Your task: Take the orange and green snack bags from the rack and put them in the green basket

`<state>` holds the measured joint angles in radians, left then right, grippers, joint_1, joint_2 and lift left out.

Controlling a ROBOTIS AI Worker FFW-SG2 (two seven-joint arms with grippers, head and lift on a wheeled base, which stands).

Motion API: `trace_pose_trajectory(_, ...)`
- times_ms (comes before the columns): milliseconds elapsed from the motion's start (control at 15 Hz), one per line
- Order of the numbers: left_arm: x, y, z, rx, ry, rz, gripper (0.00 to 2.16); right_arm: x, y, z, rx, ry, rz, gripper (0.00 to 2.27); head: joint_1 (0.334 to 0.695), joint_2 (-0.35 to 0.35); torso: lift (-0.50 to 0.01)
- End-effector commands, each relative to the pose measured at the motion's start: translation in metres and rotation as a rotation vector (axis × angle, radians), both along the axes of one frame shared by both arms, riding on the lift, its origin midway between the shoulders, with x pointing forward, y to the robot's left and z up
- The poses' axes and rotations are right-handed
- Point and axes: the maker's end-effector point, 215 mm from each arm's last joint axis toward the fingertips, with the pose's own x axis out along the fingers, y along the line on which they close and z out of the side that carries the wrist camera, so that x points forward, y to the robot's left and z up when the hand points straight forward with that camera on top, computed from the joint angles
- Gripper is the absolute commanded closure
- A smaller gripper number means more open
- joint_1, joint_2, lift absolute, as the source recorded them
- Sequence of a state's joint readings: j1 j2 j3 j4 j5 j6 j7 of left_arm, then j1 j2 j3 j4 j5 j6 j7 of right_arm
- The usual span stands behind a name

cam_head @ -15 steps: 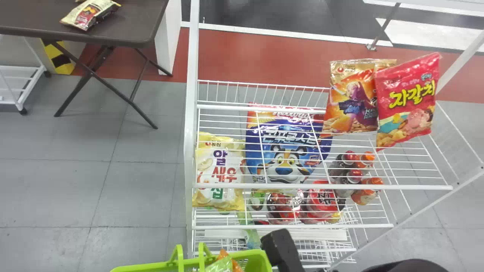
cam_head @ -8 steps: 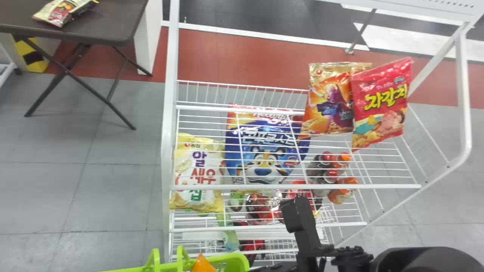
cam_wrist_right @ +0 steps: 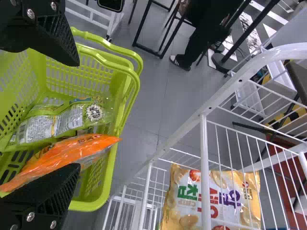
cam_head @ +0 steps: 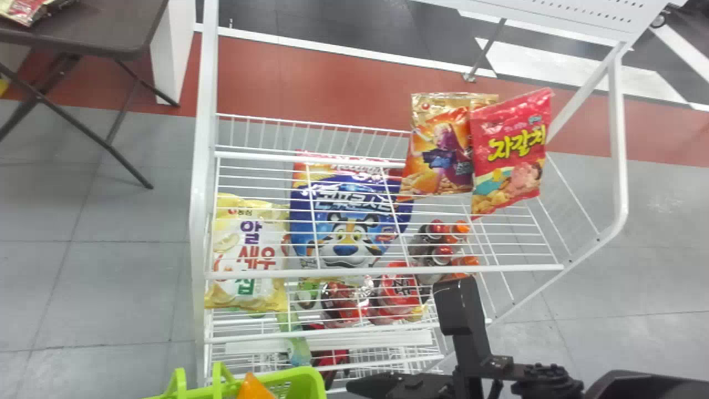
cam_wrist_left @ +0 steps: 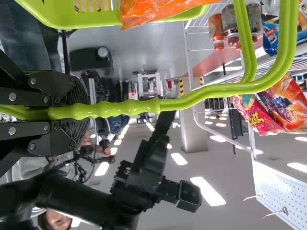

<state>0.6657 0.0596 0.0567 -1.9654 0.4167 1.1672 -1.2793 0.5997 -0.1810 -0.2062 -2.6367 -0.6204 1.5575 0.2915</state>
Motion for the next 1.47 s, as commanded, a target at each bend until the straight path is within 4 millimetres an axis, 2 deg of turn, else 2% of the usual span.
trace_pose_trajectory(0,0.001,0.0,-0.002,-0.002,-0.004,0.008,2.02,0.018,-0.016,0.0,-0.056,-0.081,-0.056,0.07,0.695,-0.35,0.0)
trace_pose_trajectory(133,0.001,0.0,-0.003,-0.005,-0.008,0.011,2.02,0.08,-0.031,0.031,-0.078,-0.328,-0.155,0.08,0.695,-0.35,0.0)
trace_pose_trajectory(267,0.001,-0.001,-0.004,-0.004,-0.008,0.011,2.02,0.135,-0.052,0.074,-0.067,-0.588,-0.25,0.08,0.695,-0.35,0.0)
trace_pose_trajectory(333,0.001,-0.001,-0.004,-0.006,-0.008,0.01,2.02,0.154,-0.063,0.094,-0.056,-0.705,-0.3,0.08,0.695,-0.35,0.0)
trace_pose_trajectory(467,0.002,-0.001,-0.006,-0.006,-0.003,0.011,2.02,0.172,-0.079,0.107,-0.054,-0.847,-0.355,0.08,0.695,-0.35,0.0)
trace_pose_trajectory(600,0.004,-0.001,-0.009,-0.006,-0.005,0.014,2.02,0.173,-0.085,0.116,-0.083,-1.01,-0.387,0.08,0.695,-0.35,0.0)
trace_pose_trajectory(667,0.004,-0.001,-0.009,-0.006,-0.005,0.014,2.02,0.168,-0.087,0.107,-0.088,-1.015,-0.41,0.08,0.695,-0.35,0.0)
trace_pose_trajectory(733,0.004,-0.001,-0.009,-0.004,-0.004,0.014,2.02,0.161,-0.087,0.112,-0.077,-1.065,-0.438,0.08,0.695,-0.35,0.0)
trace_pose_trajectory(933,0.004,-0.001,-0.009,-0.009,-0.001,0.018,2.02,0.146,-0.075,0.117,-0.096,-1.118,-0.465,0.08,0.695,-0.35,0.0)
trace_pose_trajectory(1067,0.004,0.0,-0.009,-0.011,0.0,0.023,2.02,0.142,-0.073,0.113,-0.106,-1.1,-0.485,0.08,0.695,-0.35,0.0)
trace_pose_trajectory(1200,0.005,0.003,-0.009,-0.011,0.001,0.03,2.02,0.143,-0.074,0.094,-0.143,-1.019,-0.481,0.08,0.695,-0.35,0.0)
trace_pose_trajectory(1400,0.006,0.006,-0.009,-0.012,-0.006,0.042,2.02,0.144,-0.078,0.091,-0.161,-0.993,-0.492,0.09,0.695,-0.35,0.0)
